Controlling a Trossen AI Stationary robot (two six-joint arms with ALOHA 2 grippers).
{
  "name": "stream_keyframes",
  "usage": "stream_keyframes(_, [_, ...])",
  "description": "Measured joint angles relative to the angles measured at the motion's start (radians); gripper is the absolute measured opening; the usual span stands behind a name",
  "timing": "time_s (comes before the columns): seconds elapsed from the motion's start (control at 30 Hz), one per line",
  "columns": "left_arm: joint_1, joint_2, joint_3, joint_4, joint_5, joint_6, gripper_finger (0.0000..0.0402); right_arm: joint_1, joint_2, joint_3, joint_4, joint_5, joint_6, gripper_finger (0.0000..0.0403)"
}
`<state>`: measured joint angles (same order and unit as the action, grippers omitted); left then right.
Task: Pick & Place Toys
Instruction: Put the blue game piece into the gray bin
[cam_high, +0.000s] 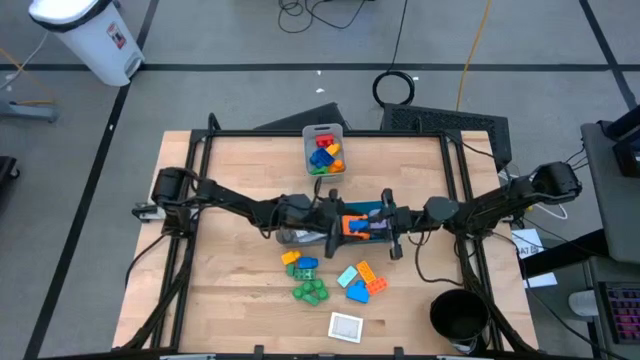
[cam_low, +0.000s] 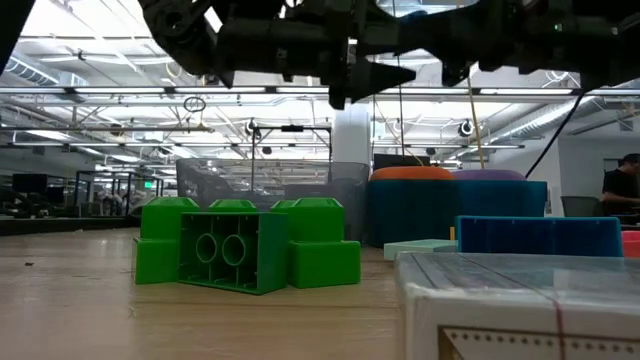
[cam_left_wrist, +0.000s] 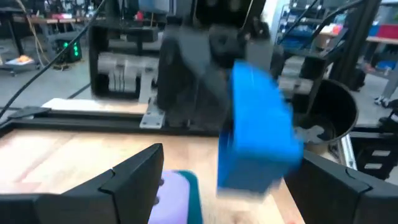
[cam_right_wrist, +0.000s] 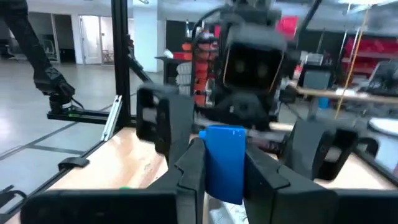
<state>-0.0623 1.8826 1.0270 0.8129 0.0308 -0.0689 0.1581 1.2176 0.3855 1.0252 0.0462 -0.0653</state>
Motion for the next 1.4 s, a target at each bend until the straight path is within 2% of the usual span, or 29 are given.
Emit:
stream_keyframes(0.13, [0.005,-0.017,-0.001,-0.005,0.002,-0.004,0.0276,-0.009,-0.008,0.005,-0.011,0.000,-0.006,0.0059])
stream_keyframes(0.37, [0.005,-0.027,-0.001,-0.013,0.030,0.019,0.0133,-0.014,-0.008,0.005,-0.037,-0.005,0.003,0.0059])
stream_keyframes(0.43, [0.007,-0.027,-0.001,-0.011,0.047,0.034,0.0105,-0.014,-0.010,0.005,-0.034,-0.005,0.013,0.0060])
stream_keyframes(0.6, [0.017,-0.036,-0.002,-0.024,0.068,0.011,0.0105,-0.014,-0.009,0.005,-0.038,0.007,0.020,0.0075])
stream_keyframes(0.73, [0.032,-0.118,-0.002,-0.163,0.057,-0.022,0.0105,-0.014,-0.033,-0.002,-0.053,0.111,0.081,0.0117])
stream_keyframes(0.83, [0.031,-0.216,-0.002,-0.302,-0.034,0.009,0.0105,-0.013,-0.085,-0.010,-0.110,0.152,0.078,0.0155])
stream_keyframes(1.03, [0.054,-0.353,-0.002,-0.487,-0.324,0.094,0.0105,-0.013,-0.200,-0.011,-0.218,0.162,0.100,0.0210])
stream_keyframes(1.1, [0.090,-0.359,-0.002,-0.499,-0.377,0.088,0.0105,-0.013,-0.221,-0.012,-0.230,0.161,0.117,0.0219])
stream_keyframes(1.23, [0.192,-0.318,-0.002,-0.524,-0.373,0.019,0.0105,-0.013,-0.228,-0.012,-0.237,0.160,0.131,0.0227])
stream_keyframes(1.4, [0.331,-0.204,-0.002,-0.524,-0.373,-0.092,0.0105,-0.013,-0.217,-0.012,-0.247,0.161,0.130,0.0224])
